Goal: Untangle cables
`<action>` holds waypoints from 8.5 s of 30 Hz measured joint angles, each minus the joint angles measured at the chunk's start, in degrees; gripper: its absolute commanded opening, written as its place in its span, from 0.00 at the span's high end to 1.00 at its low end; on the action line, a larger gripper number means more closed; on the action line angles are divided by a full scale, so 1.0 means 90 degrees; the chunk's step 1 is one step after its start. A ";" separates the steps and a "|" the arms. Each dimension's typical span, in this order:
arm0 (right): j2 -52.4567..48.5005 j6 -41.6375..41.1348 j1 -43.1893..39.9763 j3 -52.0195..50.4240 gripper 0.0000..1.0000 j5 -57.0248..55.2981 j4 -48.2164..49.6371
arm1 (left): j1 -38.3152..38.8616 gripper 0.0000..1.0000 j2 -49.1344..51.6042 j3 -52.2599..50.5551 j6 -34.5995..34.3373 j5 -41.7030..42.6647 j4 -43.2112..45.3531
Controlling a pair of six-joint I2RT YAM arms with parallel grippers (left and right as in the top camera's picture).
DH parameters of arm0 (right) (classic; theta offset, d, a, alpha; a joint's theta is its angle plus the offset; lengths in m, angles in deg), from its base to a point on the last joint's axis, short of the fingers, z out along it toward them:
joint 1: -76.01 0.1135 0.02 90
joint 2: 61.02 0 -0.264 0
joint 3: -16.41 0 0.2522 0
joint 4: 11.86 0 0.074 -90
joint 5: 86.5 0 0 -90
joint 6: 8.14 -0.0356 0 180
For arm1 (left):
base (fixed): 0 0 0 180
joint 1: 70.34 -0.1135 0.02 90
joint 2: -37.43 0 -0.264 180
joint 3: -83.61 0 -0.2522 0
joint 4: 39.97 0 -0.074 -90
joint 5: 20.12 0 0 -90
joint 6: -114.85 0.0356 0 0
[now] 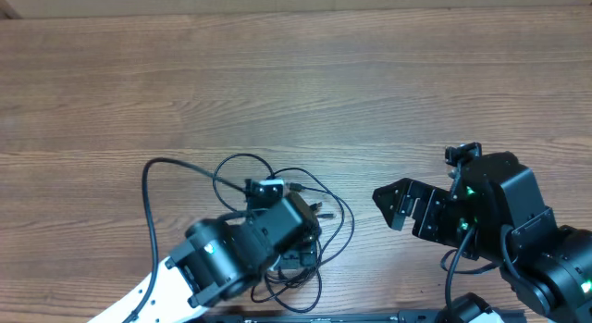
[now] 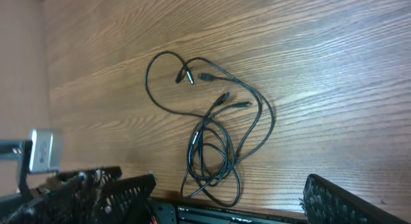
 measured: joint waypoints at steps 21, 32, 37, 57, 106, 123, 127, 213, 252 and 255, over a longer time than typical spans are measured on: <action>-0.0002 -0.1275 0.0000 0.0000 0.00 -0.0175 -0.0415 | 0.0100 0.05 0.0950 -0.0403 -0.2297 0.0328 0.0488; -0.0301 -0.1292 0.0000 0.0000 0.00 -0.0175 -0.0452 | 0.0141 0.05 0.1056 -0.0406 -0.2467 0.0396 0.0369; -0.0529 -0.1292 0.0000 0.0000 0.00 -0.0180 -0.0457 | 0.0525 0.04 0.1056 -0.0406 -0.2497 0.0316 0.0335; -0.1552 -0.1268 0.0000 0.0000 0.00 -0.0274 -0.0607 | 0.1685 0.00 0.1056 -0.0406 -0.3050 -0.0126 0.0401; 0.2373 0.2174 0.0000 0.0073 0.00 0.0721 -0.2183 | -0.0573 0.00 0.1056 -0.0571 -0.0085 0.1950 0.1610; 0.2373 0.2195 0.0000 0.0073 0.00 0.0670 -0.1571 | -0.0532 0.57 0.1076 -0.2004 -0.0799 0.1753 0.3045; 0.2373 0.2193 0.0000 0.0073 0.00 0.0670 -0.1484 | -0.0532 0.58 0.1219 -0.2208 -0.0792 0.1693 0.3682; 0.2125 -0.0551 0.0000 -0.1681 0.05 0.0374 0.1877 | -0.2501 0.96 -0.0758 0.1285 0.4945 0.3300 0.4605; -0.2749 0.2081 0.1256 -0.2300 0.04 0.0879 0.5880 | -0.2511 0.96 -0.1770 0.1885 0.5877 0.2475 0.4653; -0.2752 0.2120 0.1258 -0.2300 0.12 0.0617 0.6523 | -0.2511 0.96 -0.1770 0.1953 0.5853 0.2458 0.4656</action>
